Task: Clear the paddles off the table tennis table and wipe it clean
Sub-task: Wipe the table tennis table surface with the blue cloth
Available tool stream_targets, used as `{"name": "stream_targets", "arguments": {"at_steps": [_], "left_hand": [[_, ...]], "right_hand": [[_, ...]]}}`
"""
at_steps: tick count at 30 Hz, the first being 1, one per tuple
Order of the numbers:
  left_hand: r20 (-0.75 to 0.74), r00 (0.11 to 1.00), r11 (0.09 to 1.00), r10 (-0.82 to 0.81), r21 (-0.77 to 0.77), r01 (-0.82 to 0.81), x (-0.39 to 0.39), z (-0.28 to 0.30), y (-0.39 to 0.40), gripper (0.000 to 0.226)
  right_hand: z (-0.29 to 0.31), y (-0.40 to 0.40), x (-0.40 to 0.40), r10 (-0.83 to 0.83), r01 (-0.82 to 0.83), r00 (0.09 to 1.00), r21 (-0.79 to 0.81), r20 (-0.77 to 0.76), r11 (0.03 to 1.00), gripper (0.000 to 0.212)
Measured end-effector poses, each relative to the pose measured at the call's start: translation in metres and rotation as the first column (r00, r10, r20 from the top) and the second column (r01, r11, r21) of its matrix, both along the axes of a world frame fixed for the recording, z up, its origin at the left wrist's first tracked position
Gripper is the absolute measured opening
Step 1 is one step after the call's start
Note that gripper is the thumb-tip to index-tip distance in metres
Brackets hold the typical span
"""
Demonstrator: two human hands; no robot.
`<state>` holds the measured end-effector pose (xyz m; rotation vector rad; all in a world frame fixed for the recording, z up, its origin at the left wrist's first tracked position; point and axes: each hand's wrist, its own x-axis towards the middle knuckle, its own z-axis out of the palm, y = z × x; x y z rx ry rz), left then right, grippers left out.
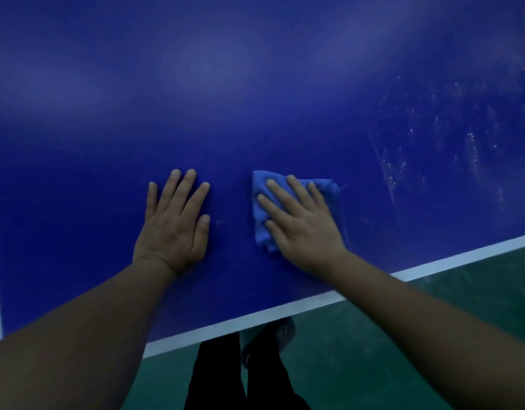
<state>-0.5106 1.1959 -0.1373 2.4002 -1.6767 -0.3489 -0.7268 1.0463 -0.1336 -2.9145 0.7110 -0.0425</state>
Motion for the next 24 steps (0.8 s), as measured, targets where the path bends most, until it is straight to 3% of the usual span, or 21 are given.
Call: {"name": "stream_targets", "arguments": {"at_steps": [4, 8, 11, 12, 14, 16, 17, 19, 21, 23, 24], "left_hand": [[-0.033, 0.999, 0.999, 0.002, -0.049, -0.004, 0.002, 0.000, 0.001, 0.063], [-0.233, 0.970, 0.979, 0.073, -0.168, -0.114, 0.007, 0.006, 0.004, 0.063], [-0.224, 0.954, 0.956, 0.202, -0.165, -0.241, 0.021, 0.012, 0.032, 0.062], [-0.177, 0.957, 0.956, 0.229, -0.144, -0.256, 0.024, 0.014, 0.050, 0.061], [-0.097, 0.967, 0.961, 0.237, -0.121, -0.248, 0.024, 0.015, 0.087, 0.059], [-0.043, 0.978, 0.973, 0.202, -0.101, -0.205, 0.019, 0.014, 0.113, 0.058], [-0.020, 0.984, 0.980, 0.177, -0.084, -0.178, 0.015, 0.013, 0.121, 0.058], [0.007, 0.989, 0.988, 0.151, -0.047, -0.150, 0.011, 0.009, 0.130, 0.058], [0.017, 0.987, 0.987, 0.160, -0.031, -0.160, 0.010, 0.008, 0.131, 0.058], [0.017, 0.986, 0.986, 0.163, -0.021, -0.163, 0.009, 0.009, 0.131, 0.058], [0.018, 0.986, 0.986, 0.166, -0.010, -0.165, 0.009, 0.009, 0.130, 0.058]], "right_hand": [[0.002, -0.047, 0.009, -0.064, 0.064, 0.996, -0.007, -0.057, 0.998, 0.052], [0.009, -0.062, 0.092, -0.078, 0.078, 0.997, 0.023, -0.013, 0.997, 0.058], [0.009, -0.035, 0.132, 0.123, -0.123, 0.991, 0.017, -0.057, 0.992, 0.062], [0.006, -0.016, 0.126, 0.282, -0.282, 0.958, 0.013, -0.053, 0.959, 0.059], [0.006, 0.026, 0.081, 0.624, -0.626, 0.777, -0.003, -0.088, 0.780, 0.054], [0.011, 0.036, 0.016, 0.785, -0.788, 0.603, 0.049, -0.142, 0.614, 0.052], [0.014, 0.023, -0.009, 0.802, -0.802, 0.582, 0.069, -0.138, 0.594, 0.051], [0.013, -0.016, -0.025, 0.738, -0.744, 0.658, 0.024, -0.148, 0.668, 0.048], [0.005, -0.054, -0.005, 0.538, -0.550, 0.829, -0.047, -0.152, 0.834, 0.047], [0.007, -0.057, 0.036, 0.171, -0.174, 0.983, -0.036, -0.067, 0.984, 0.050], [0.008, -0.045, 0.059, -0.053, 0.053, 0.998, -0.009, -0.025, 0.999, 0.054]]}}
